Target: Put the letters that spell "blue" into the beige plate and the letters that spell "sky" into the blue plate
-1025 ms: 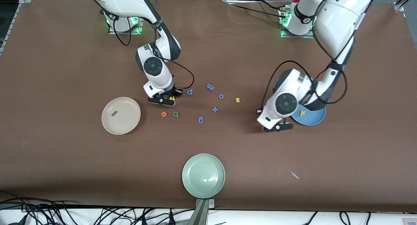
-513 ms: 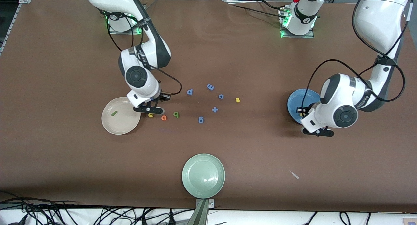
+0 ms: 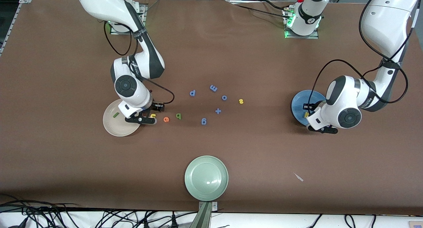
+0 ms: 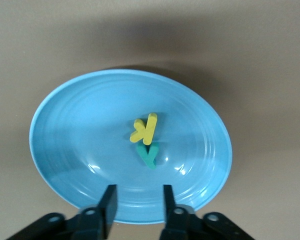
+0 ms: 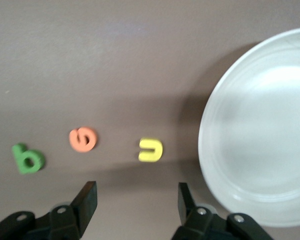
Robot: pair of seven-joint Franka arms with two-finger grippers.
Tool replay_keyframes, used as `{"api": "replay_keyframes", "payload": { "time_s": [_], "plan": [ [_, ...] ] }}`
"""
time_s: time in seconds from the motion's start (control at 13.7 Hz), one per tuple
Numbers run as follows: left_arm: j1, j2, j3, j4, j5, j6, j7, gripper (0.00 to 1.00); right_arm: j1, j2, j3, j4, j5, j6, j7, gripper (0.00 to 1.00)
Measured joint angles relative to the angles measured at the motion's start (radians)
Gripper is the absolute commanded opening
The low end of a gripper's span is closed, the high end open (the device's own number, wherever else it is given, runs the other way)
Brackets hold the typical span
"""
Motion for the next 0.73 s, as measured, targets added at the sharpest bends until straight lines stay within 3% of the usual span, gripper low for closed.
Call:
{"api": "replay_keyframes", "payload": {
  "time_s": [0.15, 0.37, 0.73],
  "plan": [
    [-0.001, -0.005, -0.023, 0.009, 0.0, 0.004, -0.005, 1.0, -0.005, 0.018, 0.0, 0.0, 0.0, 0.031, -0.005, 0.71],
    [-0.025, -0.013, -0.129, 0.027, 0.0, 0.005, -0.142, 1.0, -0.006, 0.044, 0.0, 0.0, 0.0, 0.086, -0.008, 0.68],
    [-0.238, -0.008, -0.154, 0.03, 0.0, 0.114, -0.432, 1.0, -0.021, 0.075, 0.0, 0.0, 0.0, 0.13, -0.019, 0.58]
  ]
}}
